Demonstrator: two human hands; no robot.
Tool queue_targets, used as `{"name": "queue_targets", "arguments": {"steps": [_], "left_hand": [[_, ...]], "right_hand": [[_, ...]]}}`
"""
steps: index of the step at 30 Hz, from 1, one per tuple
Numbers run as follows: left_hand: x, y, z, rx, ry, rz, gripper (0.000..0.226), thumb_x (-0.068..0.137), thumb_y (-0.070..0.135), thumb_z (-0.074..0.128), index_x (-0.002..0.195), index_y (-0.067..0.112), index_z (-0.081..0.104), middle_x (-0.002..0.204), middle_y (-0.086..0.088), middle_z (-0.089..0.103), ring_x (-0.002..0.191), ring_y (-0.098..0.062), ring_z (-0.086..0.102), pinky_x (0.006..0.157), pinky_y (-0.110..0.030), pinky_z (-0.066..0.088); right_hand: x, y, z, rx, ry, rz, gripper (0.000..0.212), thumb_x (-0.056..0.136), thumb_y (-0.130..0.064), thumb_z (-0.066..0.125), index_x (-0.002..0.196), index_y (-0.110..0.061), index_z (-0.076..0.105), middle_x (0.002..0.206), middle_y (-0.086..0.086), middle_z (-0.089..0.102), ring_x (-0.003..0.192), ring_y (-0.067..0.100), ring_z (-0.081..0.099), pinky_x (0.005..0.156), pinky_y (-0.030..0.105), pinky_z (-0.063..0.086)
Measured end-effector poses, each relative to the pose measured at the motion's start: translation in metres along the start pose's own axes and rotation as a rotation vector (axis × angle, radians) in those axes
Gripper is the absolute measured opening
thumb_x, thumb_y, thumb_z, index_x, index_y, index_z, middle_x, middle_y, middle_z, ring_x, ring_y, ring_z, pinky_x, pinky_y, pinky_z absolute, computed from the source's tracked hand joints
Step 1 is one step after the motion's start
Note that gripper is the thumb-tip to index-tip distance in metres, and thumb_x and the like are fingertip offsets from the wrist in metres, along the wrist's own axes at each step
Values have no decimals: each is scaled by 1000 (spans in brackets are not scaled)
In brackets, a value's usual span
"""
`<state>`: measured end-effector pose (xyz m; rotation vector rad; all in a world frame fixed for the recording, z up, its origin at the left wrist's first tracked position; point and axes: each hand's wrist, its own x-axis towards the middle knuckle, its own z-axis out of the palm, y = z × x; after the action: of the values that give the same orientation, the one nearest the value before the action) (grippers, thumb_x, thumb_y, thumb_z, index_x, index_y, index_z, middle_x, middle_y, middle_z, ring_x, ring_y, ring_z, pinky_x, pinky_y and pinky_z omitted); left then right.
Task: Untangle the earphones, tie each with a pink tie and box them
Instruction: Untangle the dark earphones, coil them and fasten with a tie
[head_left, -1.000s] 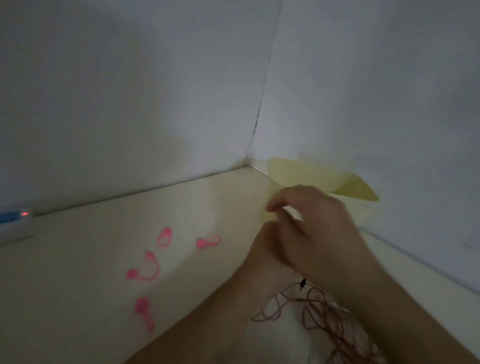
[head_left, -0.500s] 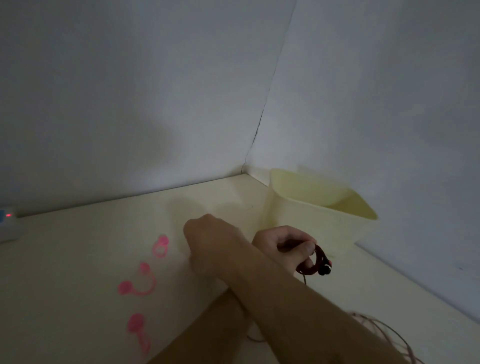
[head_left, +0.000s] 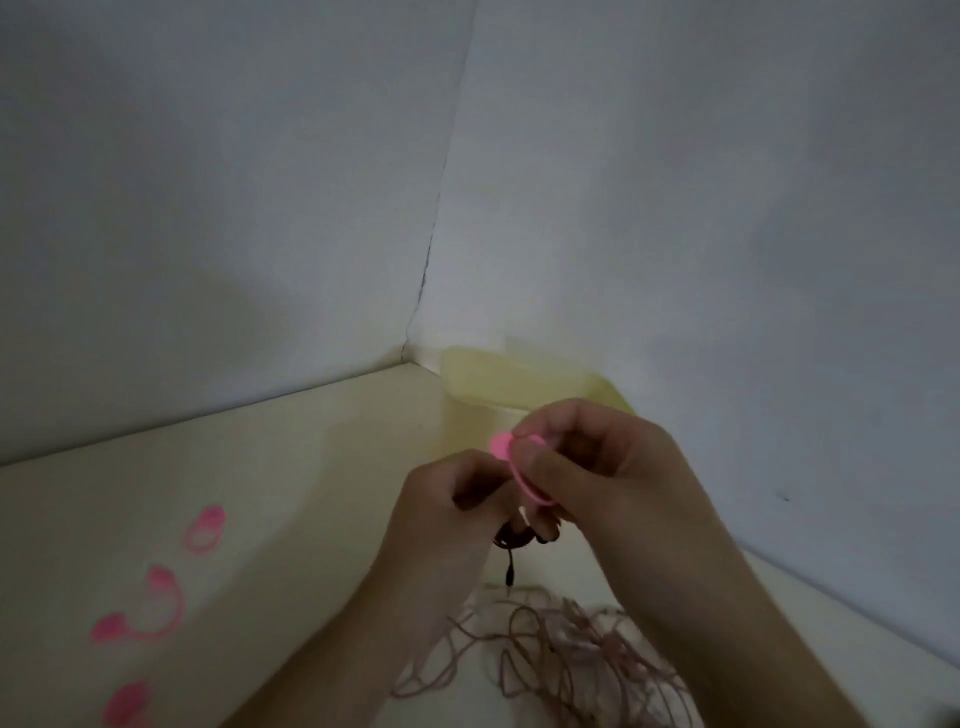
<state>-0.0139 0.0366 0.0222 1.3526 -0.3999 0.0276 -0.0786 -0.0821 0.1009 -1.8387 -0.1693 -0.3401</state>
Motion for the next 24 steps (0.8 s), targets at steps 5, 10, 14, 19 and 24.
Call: {"name": "queue_targets", "arguments": {"steps": [5, 10, 14, 19, 24], "left_hand": [[3, -3, 19, 40, 5, 22, 12, 93, 1, 73, 90, 10, 80, 71, -16, 73, 63, -17, 68, 63, -19, 53], [10, 2, 43, 49, -2, 50, 14, 92, -1, 74, 86, 10, 79, 66, -15, 72, 60, -16, 66, 60, -18, 51], [9, -5, 52, 45, 10, 73, 17, 91, -4, 73, 86, 11, 79, 65, -13, 70, 59, -17, 66, 58, -20, 52], [5, -9, 53, 41, 35, 69, 13, 91, -1, 74, 87, 10, 79, 66, -12, 71, 58, -14, 67, 58, -18, 51], [3, -9, 49, 59, 59, 41, 12, 91, 3, 76, 88, 14, 80, 74, -8, 76, 63, -21, 74, 59, -19, 55]], "right_hand": [[-20, 19, -63, 237, 159, 188, 12, 104, -1, 57, 94, 3, 62, 77, 21, 68, 58, 23, 53, 48, 29, 43], [-22, 21, -83, -175, 227, 125, 10, 106, -20, 62, 104, -11, 65, 80, 0, 81, 69, 25, 61, 70, 29, 51], [-21, 20, -90, -100, 224, 112, 19, 103, -25, 66, 103, -6, 62, 78, 5, 80, 72, 27, 73, 78, 40, 57], [-19, 35, -89, -317, 183, 164, 20, 98, -28, 73, 79, -20, 73, 68, 0, 75, 50, 12, 54, 50, 27, 44], [-14, 45, -75, -459, 83, 129, 29, 100, -13, 68, 79, -28, 80, 76, -14, 76, 62, -3, 63, 59, 13, 45]]}}
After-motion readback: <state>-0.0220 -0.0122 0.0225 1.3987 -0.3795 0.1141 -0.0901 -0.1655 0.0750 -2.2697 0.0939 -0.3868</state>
